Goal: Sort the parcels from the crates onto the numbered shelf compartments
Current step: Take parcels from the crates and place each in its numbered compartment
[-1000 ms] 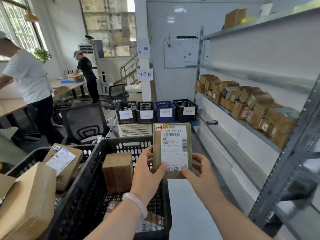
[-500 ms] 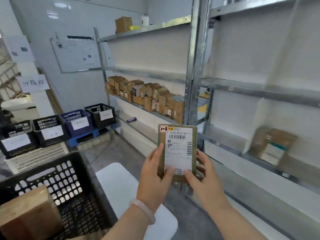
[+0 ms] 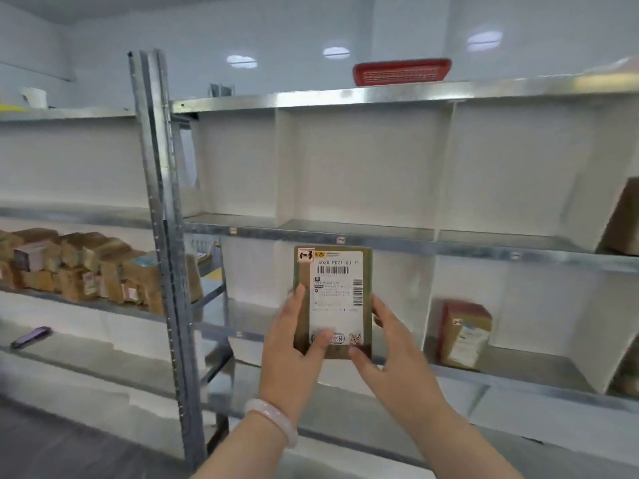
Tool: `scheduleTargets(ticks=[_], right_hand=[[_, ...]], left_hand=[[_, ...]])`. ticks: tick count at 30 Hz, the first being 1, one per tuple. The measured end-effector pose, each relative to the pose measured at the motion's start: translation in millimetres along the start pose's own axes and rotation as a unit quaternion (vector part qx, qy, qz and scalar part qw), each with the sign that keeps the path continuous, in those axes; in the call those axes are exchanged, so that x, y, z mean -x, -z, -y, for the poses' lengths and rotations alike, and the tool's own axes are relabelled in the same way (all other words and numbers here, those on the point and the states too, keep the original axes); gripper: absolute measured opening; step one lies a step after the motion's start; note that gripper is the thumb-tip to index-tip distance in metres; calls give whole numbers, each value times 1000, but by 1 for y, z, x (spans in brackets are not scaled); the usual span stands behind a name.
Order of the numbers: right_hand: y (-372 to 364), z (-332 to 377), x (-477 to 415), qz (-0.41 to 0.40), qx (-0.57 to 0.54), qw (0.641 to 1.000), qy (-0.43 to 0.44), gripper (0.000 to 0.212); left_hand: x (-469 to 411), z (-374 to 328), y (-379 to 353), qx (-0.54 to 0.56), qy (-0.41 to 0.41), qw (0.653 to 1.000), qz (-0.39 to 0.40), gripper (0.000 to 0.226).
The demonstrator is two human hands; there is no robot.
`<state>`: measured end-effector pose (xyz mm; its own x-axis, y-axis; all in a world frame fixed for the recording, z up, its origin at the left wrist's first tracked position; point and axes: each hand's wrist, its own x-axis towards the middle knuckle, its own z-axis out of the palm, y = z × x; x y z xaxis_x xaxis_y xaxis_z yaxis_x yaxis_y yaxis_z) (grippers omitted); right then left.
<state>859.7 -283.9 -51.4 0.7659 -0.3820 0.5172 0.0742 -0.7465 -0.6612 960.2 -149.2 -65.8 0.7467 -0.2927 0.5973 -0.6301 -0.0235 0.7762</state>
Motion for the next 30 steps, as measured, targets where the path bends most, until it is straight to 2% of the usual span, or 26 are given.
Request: scheduleTargets(ticks=[7,14,20,30], right_hand=[[160,-94,-8,-67,130,989,-9,81],[251,-165,-35,-78,229,970,-13,79],[281,-204,-76,-67,253,965,-18,77],[274,-271,-179,-75,302,950,-14,72]], left_hand=[[-33,-62,-193,58,-49,997,21,70],[-63,-88,-305,49,-87,994,34,72],[-109,-86,-361,46,-95,994,38,71],[-223,-42,-429,47,-143,988,44,73]])
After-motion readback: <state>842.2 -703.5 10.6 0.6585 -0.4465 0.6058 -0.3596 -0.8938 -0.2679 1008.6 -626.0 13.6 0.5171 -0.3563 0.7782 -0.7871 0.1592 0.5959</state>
